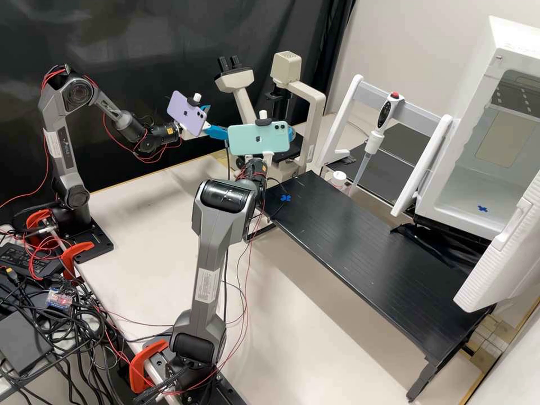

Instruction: Move the petri dish to the bench

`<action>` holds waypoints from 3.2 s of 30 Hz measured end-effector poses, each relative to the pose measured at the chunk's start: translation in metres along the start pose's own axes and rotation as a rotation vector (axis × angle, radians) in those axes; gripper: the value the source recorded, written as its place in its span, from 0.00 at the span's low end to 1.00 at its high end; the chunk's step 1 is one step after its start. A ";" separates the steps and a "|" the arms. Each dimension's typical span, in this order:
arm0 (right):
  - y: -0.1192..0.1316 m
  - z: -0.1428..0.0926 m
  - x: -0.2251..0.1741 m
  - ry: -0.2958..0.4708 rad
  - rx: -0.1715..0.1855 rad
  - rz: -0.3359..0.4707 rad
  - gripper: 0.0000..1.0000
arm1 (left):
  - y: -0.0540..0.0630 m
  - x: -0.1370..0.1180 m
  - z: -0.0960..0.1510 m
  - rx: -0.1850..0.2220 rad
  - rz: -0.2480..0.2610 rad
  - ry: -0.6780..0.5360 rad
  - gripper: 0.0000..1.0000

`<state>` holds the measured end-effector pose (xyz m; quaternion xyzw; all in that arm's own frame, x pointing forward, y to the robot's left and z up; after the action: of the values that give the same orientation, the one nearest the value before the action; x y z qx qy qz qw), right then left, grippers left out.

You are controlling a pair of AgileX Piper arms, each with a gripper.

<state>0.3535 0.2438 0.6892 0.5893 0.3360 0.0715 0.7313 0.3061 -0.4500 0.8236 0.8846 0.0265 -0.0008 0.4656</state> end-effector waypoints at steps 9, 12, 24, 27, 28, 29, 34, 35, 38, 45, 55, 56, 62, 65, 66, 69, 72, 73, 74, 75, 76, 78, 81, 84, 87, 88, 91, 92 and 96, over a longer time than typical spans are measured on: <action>0.004 0.005 0.042 -0.037 0.004 -0.033 1.00 | 0.000 0.000 0.000 0.000 0.000 0.000 1.00; 0.006 0.007 0.058 -0.051 0.017 -0.043 1.00 | 0.000 0.000 0.000 0.000 0.000 0.000 1.00; 0.004 0.017 0.102 -0.117 0.047 -0.080 1.00 | 0.000 0.000 0.000 0.000 0.000 0.000 1.00; -0.001 0.022 0.109 -0.140 0.073 -0.099 1.00 | 0.000 0.000 0.000 0.000 0.000 0.000 1.00; -0.001 0.024 0.110 -0.146 0.079 -0.101 1.00 | 0.000 0.000 0.000 0.000 0.000 0.000 1.00; -0.004 0.026 0.113 -0.154 0.088 -0.110 1.00 | 0.000 0.000 0.000 0.000 0.000 0.000 1.00; -0.014 0.037 0.117 -0.181 0.130 -0.127 1.00 | 0.000 0.000 0.000 0.000 0.000 0.000 1.00; -0.014 0.039 0.117 -0.182 0.134 -0.126 1.00 | 0.000 0.000 0.000 0.000 0.000 0.000 1.00; -0.016 0.040 0.118 -0.184 0.141 -0.127 1.00 | 0.000 0.000 0.000 0.000 0.000 0.000 1.00; -0.015 0.040 0.118 -0.189 0.149 -0.122 0.00 | 0.000 0.000 0.000 0.000 0.000 0.000 1.00; -0.015 0.041 0.118 -0.196 0.143 -0.115 0.00 | 0.000 0.000 0.000 0.000 0.000 0.000 1.00; -0.015 0.041 0.118 -0.196 0.143 -0.115 0.00 | 0.000 0.000 0.000 0.000 0.000 0.000 1.00; -0.016 0.041 0.118 -0.197 0.158 -0.119 0.00 | 0.000 0.000 0.000 0.000 0.000 0.000 1.00; -0.017 0.044 0.119 -0.196 0.164 -0.126 0.00 | 0.000 0.000 0.000 0.000 0.000 0.000 1.00; -0.017 0.044 0.119 -0.194 0.161 -0.129 0.00 | 0.000 0.000 0.000 0.000 0.000 0.000 1.00; -0.020 0.048 0.119 -0.196 0.175 -0.146 0.00 | 0.000 0.000 0.000 0.000 0.000 0.000 1.00; -0.021 0.050 0.119 -0.207 0.193 -0.170 0.00 | 0.000 0.000 0.000 0.000 0.000 0.000 1.00; -0.021 0.050 0.119 -0.204 0.184 -0.177 0.00 | 0.000 0.000 0.000 0.000 0.000 0.000 1.00; -0.021 0.050 0.119 -0.206 0.183 -0.182 0.00 | 0.000 0.000 0.000 0.000 0.000 0.000 1.00; -0.020 0.049 0.119 -0.202 0.185 -0.182 0.00 | 0.000 0.000 0.000 0.000 0.000 0.000 1.00; -0.021 0.049 0.119 -0.203 0.180 -0.185 0.00 | 0.000 0.000 0.000 0.000 0.000 0.000 1.00; -0.020 0.050 0.119 -0.207 0.181 -0.186 0.00 | 0.000 0.000 0.000 0.000 0.000 0.000 1.00; -0.020 0.050 0.119 -0.206 0.183 -0.189 0.00 | 0.000 0.000 0.000 0.000 0.000 0.000 1.00; -0.020 0.050 0.119 -0.206 0.180 -0.189 0.00 | 0.000 0.000 0.000 0.000 0.000 0.000 1.00; -0.020 0.050 0.119 -0.205 0.178 -0.190 0.00 | 0.000 0.000 0.000 0.000 0.000 0.000 1.00; -0.020 0.050 0.119 -0.205 0.178 -0.190 0.00 | 0.000 0.000 0.000 0.000 0.000 0.000 1.00; -0.020 0.050 0.119 -0.206 0.179 -0.190 0.00 | 0.000 0.000 0.000 0.000 0.000 0.000 1.00; -0.020 0.050 0.119 -0.205 0.179 -0.190 0.00 | 0.000 0.000 0.000 0.000 0.000 0.000 1.00; -0.020 0.051 0.119 -0.208 0.175 -0.192 0.00 | 0.000 0.000 0.000 0.000 0.000 0.000 1.00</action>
<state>0.4675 0.2558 0.6267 0.6199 0.3185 -0.0896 0.7116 0.3061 -0.4500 0.8236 0.8846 0.0265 -0.0008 0.4656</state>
